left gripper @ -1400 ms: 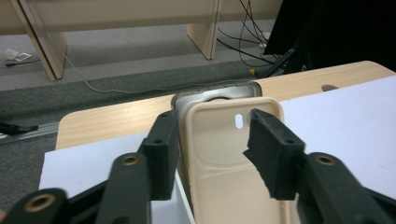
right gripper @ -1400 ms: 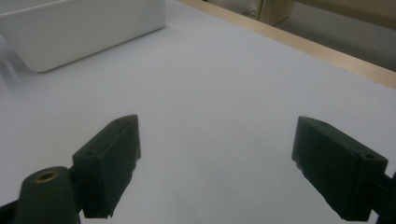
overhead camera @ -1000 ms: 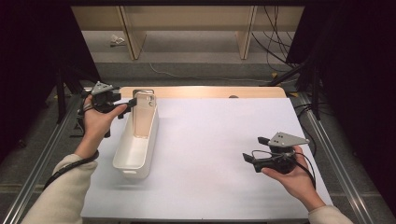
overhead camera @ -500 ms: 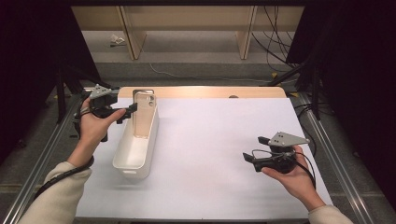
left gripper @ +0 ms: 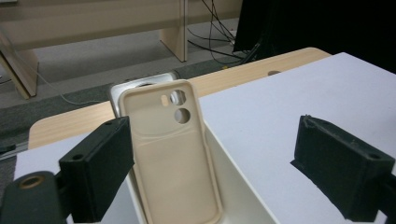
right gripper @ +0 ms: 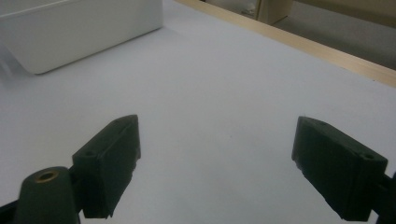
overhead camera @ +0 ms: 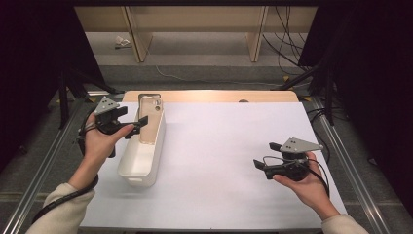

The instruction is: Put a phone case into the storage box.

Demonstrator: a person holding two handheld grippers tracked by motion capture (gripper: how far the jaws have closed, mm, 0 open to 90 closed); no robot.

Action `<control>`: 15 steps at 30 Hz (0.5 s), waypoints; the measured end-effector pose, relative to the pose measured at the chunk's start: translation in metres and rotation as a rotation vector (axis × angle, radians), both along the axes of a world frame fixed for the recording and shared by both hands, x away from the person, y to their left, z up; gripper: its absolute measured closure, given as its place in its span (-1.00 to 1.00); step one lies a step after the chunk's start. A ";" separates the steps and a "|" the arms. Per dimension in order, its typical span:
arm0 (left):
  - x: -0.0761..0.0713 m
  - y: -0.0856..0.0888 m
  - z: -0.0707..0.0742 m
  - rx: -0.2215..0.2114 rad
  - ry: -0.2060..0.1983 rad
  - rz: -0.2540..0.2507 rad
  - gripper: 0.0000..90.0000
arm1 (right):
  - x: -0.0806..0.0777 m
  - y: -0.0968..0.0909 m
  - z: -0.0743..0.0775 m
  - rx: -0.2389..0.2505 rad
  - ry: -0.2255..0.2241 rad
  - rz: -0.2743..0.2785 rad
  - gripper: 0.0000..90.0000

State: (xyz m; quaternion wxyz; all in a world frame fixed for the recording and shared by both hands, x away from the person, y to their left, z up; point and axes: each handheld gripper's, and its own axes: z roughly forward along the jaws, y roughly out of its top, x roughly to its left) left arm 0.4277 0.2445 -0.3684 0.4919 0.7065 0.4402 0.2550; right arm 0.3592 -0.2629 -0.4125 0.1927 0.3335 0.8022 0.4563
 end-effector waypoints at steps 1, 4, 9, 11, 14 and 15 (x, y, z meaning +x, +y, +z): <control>-0.003 -0.001 0.000 -0.003 -0.001 -0.006 -0.75 | 0.000 0.000 0.000 0.000 0.000 -0.001 -0.64; -0.010 -0.003 -0.002 -0.002 -0.008 -0.021 -0.74 | 0.000 0.000 0.000 -0.001 -0.001 -0.001 -0.64; -0.022 -0.006 -0.005 0.001 -0.008 -0.048 -0.73 | 0.000 0.000 0.000 -0.001 -0.001 -0.004 -0.64; -0.025 -0.007 -0.006 0.003 -0.009 -0.055 -0.74 | 0.000 0.000 0.000 0.003 0.000 -0.008 -0.64; -0.029 -0.008 -0.007 0.004 -0.011 -0.064 -0.74 | 0.000 0.000 0.001 0.001 -0.001 -0.009 -0.64; -0.031 -0.009 -0.008 0.002 -0.010 -0.065 -0.74 | 0.000 0.000 0.001 0.001 -0.001 -0.011 -0.64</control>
